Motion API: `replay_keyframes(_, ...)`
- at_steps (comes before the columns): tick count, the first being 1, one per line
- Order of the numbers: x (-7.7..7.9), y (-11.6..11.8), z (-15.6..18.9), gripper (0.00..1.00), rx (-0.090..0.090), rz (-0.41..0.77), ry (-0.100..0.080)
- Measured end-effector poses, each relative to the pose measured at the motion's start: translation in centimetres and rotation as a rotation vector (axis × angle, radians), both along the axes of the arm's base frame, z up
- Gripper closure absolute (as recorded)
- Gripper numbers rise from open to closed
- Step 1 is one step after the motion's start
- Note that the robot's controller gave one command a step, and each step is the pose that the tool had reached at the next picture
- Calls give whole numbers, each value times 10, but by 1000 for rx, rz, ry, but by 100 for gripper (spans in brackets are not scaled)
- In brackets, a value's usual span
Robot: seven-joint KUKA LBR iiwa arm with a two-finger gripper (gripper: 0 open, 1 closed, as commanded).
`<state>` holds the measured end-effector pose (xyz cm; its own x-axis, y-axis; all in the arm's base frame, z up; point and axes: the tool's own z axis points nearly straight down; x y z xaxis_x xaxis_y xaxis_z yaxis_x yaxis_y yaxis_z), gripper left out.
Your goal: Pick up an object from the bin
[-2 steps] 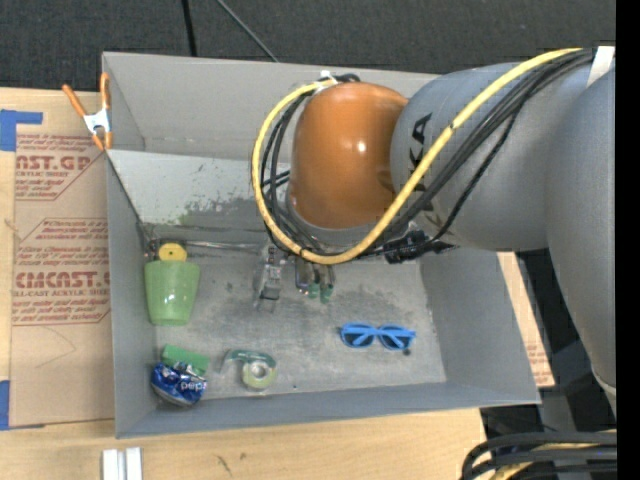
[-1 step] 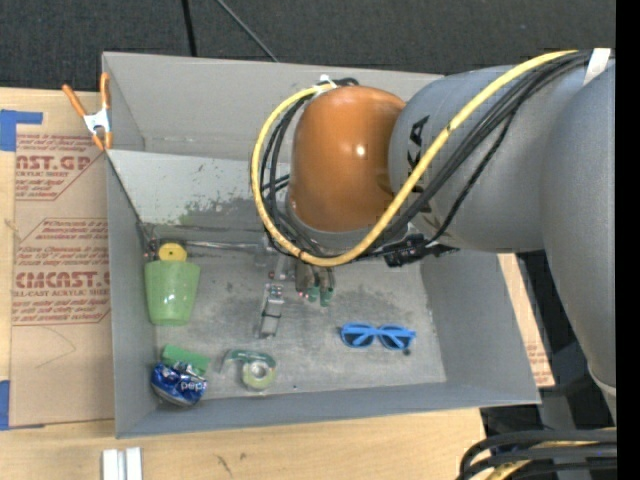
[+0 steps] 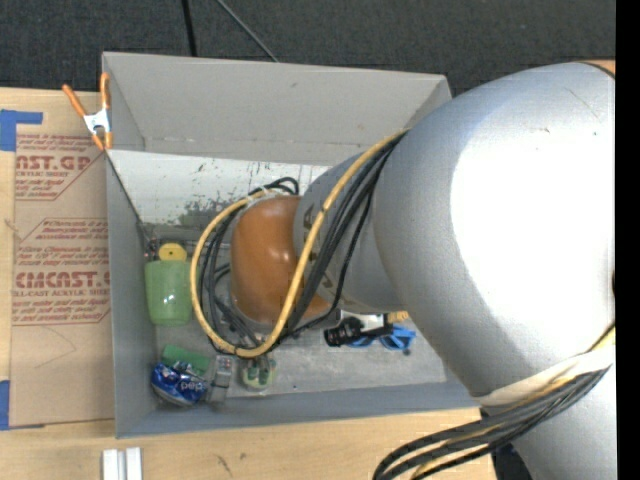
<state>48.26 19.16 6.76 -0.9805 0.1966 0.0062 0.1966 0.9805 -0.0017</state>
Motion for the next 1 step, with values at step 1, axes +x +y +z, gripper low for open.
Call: replay_keyframes(1,24,36,1,0,-19,55,8)
